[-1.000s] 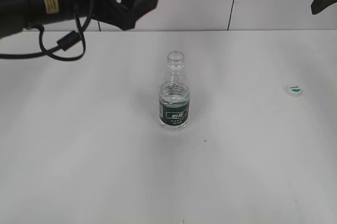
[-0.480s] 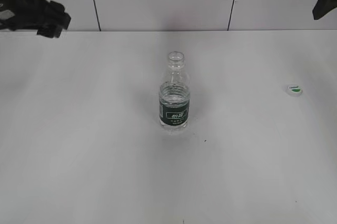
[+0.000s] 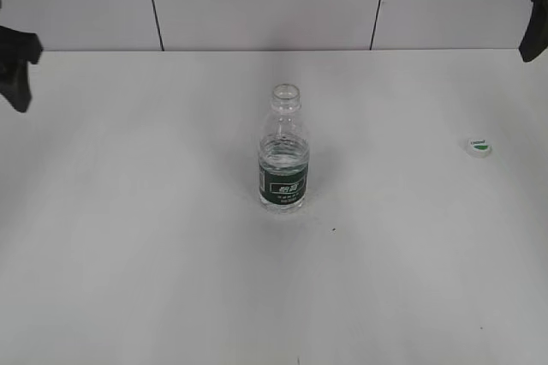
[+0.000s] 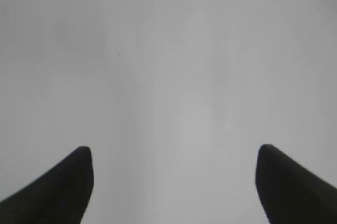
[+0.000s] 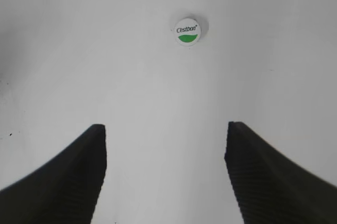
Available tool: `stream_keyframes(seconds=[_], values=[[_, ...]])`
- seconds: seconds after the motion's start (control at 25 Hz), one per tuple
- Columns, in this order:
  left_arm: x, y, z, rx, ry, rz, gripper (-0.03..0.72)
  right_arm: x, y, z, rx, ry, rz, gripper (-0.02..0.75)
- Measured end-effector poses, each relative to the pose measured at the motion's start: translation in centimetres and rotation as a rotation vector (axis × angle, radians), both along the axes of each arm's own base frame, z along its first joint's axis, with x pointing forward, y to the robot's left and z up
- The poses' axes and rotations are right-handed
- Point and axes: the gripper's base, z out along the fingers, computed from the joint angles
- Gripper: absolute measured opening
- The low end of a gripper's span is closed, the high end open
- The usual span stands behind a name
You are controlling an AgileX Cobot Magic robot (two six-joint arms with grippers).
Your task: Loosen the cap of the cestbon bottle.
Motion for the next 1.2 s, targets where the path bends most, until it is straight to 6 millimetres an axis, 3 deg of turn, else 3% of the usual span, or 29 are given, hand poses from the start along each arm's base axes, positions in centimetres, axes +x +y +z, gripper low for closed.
stream_keyframes(seconds=[0.2, 0.52, 0.6, 0.76, 1.2], values=[[0.0, 3.2, 1.3, -0.009, 0.061, 0.062, 0.562, 0.0, -0.1, 0.0, -0.007, 0.005, 0.001, 0.536], [-0.3, 3.1, 1.5, -0.020, 0.075, 0.018, 0.559, -0.8, -0.1, 0.0, 0.001, 0.020, -0.038, 0.536], [-1.3, 3.0, 1.6, -0.027, 0.078, 0.000, 0.559, -2.3, -0.1, -0.1, 0.000, 0.039, -0.041, 0.536], [-4.5, 3.1, 1.8, -0.030, 0.077, -0.010, 0.559, -7.1, -0.1, -0.1, -0.010, 0.071, -0.040, 0.536], [-17.8, 3.6, 2.8, -0.036, -0.105, -0.013, 0.559, -20.8, 0.0, 1.5, -0.007, -0.062, -0.057, 0.536]])
